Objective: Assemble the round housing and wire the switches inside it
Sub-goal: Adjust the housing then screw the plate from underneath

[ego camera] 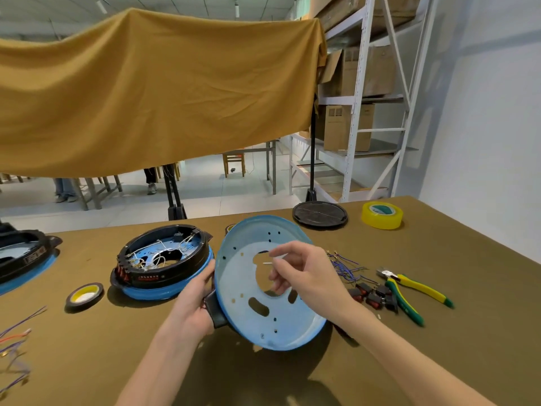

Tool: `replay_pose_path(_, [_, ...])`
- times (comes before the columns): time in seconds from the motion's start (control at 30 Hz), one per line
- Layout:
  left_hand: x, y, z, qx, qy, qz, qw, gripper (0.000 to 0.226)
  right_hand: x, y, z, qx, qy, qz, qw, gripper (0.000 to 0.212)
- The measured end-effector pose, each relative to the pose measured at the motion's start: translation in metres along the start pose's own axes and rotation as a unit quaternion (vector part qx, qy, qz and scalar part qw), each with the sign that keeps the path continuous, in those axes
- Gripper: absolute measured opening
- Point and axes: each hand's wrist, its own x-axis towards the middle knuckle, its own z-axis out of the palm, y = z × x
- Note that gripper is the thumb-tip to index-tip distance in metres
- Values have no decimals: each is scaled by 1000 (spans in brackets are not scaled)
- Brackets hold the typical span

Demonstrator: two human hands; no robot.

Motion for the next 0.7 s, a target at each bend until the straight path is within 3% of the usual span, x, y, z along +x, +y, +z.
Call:
replay_pose_path(0.1, [5, -9, -9, -16, -35, -46, 998, 48, 10, 3, 16, -24, 11, 8, 1000, 8])
replay_pose_path(0.23, [8, -18, -21, 21, -70, -32, 997, 38, 21, 8, 37, 6, -39, 50, 998, 10])
replay_pose_path(0.4, [14, -23, -40, 48, -14, -20, 999, 30, 31, 17, 46, 77, -72, 103, 989, 20])
replay_pose_path(0.7, [15, -6, -63, 157, -16, -54, 986, 43, 51, 29, 52, -51, -125, 129, 982, 19])
